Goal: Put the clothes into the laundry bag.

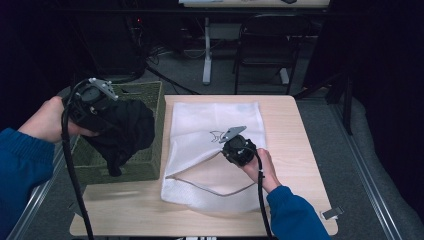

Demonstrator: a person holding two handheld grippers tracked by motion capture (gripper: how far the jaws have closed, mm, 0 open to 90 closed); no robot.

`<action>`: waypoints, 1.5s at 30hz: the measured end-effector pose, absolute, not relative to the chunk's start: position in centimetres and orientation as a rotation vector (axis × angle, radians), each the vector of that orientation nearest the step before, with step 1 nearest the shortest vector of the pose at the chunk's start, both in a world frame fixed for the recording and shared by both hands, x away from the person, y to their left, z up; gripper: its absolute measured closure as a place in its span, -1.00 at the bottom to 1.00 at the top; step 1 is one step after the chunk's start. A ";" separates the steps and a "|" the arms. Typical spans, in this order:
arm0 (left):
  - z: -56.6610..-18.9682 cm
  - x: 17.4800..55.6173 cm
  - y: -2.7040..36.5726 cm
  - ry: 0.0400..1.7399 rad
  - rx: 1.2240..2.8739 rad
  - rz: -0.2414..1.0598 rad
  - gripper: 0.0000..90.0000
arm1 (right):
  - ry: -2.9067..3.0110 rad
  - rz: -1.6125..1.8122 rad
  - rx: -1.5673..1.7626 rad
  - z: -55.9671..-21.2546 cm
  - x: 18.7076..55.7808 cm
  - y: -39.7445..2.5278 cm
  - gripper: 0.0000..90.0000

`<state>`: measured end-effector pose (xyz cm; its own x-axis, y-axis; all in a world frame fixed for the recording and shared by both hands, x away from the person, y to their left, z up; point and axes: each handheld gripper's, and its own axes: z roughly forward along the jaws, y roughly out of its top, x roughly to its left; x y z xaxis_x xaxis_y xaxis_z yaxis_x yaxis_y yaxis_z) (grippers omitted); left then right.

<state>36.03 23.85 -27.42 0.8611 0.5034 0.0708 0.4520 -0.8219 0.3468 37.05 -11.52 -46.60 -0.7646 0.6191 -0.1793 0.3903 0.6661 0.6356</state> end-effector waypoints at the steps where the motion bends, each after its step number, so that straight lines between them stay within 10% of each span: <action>1: -27.4 35.8 23.5 0.704 2.718 0.217 0.52 | 2.500 0.826 0.793 -46.6 37.0 -11.5 0.93; 45: -33.3 34.0 10.8 0.400 2.718 -0.180 0.52 | 2.496 0.861 0.816 -46.5 36.8 -11.4 0.93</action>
<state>33.96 10.78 -33.34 0.9512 0.2514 -0.1789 0.3007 -0.8850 0.3554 36.83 -11.37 -46.51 -0.7611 0.6295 -0.1564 0.3992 0.6447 0.6520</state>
